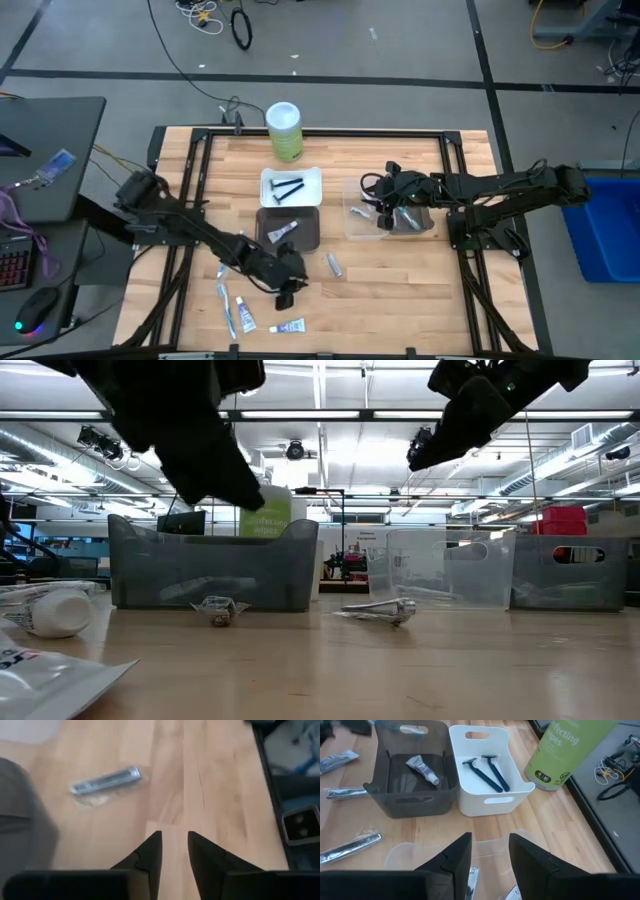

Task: Pick & Place Travel size toiletries
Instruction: Put the white toothpaste into the left black bin

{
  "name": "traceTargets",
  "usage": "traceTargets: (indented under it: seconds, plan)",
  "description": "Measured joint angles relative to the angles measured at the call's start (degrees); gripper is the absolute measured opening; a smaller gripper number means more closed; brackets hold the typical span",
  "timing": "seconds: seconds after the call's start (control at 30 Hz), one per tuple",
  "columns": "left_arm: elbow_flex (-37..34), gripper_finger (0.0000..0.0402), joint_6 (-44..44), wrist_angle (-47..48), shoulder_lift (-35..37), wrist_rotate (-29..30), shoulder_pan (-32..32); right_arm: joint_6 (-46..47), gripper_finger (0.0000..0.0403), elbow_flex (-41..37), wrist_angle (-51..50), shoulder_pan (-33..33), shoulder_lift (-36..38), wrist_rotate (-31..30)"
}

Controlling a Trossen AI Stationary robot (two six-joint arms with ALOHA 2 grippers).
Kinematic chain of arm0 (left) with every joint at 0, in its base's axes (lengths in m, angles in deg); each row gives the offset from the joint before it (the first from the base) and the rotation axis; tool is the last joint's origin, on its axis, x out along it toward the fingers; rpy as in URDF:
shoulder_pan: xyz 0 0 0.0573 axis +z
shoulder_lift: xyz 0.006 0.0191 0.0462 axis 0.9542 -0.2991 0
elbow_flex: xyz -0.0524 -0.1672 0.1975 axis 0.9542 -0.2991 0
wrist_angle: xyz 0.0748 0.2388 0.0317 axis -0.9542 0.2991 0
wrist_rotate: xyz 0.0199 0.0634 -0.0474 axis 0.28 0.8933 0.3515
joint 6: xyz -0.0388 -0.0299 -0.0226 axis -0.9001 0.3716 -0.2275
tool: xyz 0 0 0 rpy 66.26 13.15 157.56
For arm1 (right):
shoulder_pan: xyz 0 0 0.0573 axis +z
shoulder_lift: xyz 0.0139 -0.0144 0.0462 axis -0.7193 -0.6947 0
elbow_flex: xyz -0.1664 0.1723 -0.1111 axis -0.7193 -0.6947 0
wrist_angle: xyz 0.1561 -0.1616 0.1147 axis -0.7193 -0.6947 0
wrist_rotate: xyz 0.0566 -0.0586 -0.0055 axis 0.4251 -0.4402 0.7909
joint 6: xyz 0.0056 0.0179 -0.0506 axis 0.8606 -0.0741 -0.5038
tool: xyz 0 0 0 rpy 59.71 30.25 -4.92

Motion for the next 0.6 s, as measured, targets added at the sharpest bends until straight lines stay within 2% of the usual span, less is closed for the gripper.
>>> traceTargets:
  seconds: [0.13,0.33,0.43,0.6]
  plan:
    - [3.28,0.0136,5.54,3.49,-2.49,-2.77,-0.85,1.03,0.0138,0.0,0.43,0.0,0.0,-0.02]
    - [8.98,0.0167,15.41,22.46,-3.0,-6.25,-2.69,1.46,0.0138,0.0,0.52,0.0,0.0,-0.01]
    - [8.95,0.0169,14.88,27.16,-3.0,-6.12,-4.32,1.46,0.0136,0.0,0.5,0.0,0.0,-0.02]
    - [6.46,0.0169,11.54,28.12,-3.02,-5.78,-6.49,1.46,0.0136,0.0,0.54,0.0,0.0,-0.02]
